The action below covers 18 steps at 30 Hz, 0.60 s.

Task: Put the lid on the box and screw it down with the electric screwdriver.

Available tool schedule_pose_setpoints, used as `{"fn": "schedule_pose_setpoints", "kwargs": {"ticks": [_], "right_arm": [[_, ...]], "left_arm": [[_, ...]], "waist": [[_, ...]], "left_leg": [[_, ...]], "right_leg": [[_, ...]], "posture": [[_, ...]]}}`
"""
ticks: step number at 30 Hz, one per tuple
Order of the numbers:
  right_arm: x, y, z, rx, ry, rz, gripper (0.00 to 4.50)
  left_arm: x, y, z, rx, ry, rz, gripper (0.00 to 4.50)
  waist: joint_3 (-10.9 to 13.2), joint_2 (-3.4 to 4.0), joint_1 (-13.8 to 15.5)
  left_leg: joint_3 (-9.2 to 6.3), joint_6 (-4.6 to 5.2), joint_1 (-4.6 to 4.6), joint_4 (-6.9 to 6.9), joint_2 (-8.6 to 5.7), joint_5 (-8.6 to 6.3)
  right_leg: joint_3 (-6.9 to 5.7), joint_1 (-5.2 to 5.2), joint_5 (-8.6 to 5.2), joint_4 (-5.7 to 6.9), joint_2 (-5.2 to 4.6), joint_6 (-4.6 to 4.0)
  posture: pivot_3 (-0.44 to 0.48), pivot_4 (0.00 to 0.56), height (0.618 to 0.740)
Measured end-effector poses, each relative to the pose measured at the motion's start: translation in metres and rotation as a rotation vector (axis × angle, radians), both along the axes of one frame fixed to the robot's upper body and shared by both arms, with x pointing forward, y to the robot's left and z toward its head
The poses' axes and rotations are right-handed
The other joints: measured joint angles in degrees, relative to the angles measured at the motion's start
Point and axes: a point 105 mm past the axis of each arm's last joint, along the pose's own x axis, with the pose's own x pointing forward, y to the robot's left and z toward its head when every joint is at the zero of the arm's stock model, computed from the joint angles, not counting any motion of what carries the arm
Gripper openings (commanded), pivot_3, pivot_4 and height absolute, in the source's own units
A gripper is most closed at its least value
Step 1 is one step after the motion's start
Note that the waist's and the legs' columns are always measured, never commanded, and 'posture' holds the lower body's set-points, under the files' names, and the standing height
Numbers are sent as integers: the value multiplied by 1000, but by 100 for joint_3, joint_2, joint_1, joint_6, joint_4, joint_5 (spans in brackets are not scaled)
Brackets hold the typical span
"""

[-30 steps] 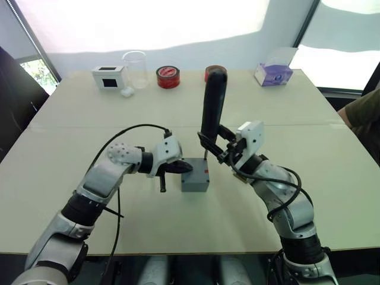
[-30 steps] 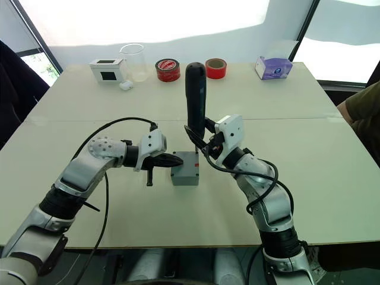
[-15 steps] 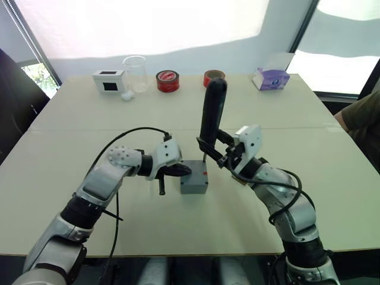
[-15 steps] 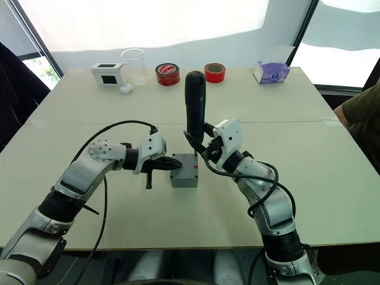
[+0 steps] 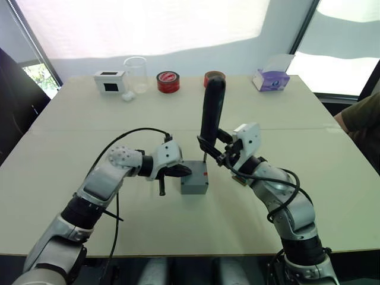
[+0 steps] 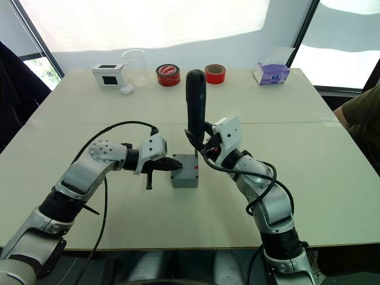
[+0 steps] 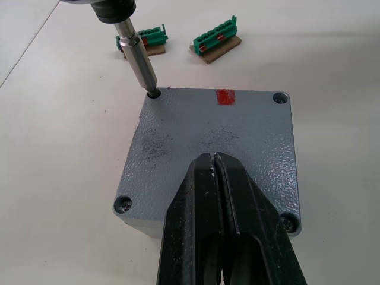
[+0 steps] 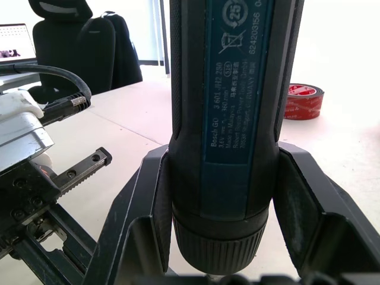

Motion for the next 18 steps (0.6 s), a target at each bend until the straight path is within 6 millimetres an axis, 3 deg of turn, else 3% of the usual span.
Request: {"fn": "schedule_pose_setpoints", "kwargs": {"ticks": [18], "right_arm": [[-2, 2, 0, 1, -6, 21, 1783]], "left_arm": [[-1, -1, 0, -4, 1, -5, 0]], "waist": [[-19, 0, 0]], "left_leg": [[0, -2, 1, -64, -1, 0]], "right_leg": [[-4, -2, 1, -64, -7, -3]], "posture": [[0, 150, 740]]}}
